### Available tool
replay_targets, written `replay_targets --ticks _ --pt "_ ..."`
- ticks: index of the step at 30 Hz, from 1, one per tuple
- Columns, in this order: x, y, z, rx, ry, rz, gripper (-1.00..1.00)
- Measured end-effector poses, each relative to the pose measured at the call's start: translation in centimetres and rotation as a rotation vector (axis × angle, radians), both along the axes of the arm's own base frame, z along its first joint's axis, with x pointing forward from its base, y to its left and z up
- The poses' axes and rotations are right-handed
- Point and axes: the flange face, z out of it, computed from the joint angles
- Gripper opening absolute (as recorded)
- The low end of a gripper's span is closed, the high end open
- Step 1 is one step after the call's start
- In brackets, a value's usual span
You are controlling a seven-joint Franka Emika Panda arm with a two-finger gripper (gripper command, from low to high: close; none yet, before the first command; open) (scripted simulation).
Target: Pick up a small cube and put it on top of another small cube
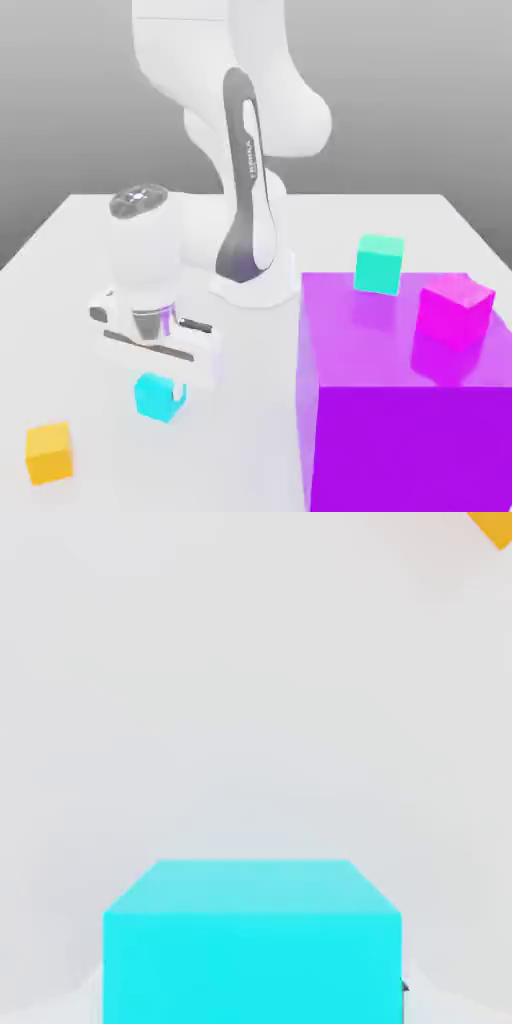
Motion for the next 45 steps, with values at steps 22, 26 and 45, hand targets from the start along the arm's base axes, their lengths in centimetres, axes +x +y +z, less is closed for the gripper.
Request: replay_targets --ticks 22,26,45 --pt "13.9 6.8 13.0 0.031 -0.008 -0.369 -1.00" --pt "17.3 10.3 16.0 0.050 -0.007 -0.468 -1.00" --pt "12.1 34.0 27.6 0.005 0.000 -0.062 1.00"
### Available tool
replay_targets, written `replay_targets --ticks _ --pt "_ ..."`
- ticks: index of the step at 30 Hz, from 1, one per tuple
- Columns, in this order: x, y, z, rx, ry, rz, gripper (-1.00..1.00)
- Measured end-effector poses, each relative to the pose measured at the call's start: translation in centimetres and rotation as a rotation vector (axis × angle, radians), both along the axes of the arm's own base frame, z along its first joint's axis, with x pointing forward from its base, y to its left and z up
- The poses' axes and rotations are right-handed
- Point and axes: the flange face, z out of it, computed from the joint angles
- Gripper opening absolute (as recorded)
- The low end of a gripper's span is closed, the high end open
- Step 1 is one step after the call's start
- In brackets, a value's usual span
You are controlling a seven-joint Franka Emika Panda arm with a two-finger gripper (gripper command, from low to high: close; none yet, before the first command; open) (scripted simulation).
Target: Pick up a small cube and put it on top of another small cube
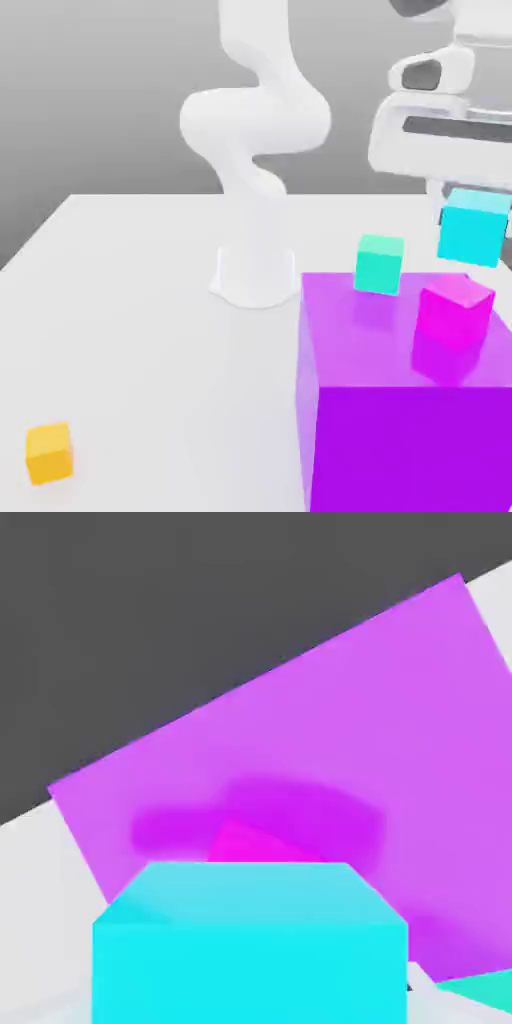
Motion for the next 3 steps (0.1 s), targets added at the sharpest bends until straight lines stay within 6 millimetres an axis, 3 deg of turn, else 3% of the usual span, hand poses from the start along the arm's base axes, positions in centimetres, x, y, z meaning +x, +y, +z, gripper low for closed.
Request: replay_targets --ticks 3 --pt "0.00 0.00 0.00 0.000 0.000 0.000 1.00"
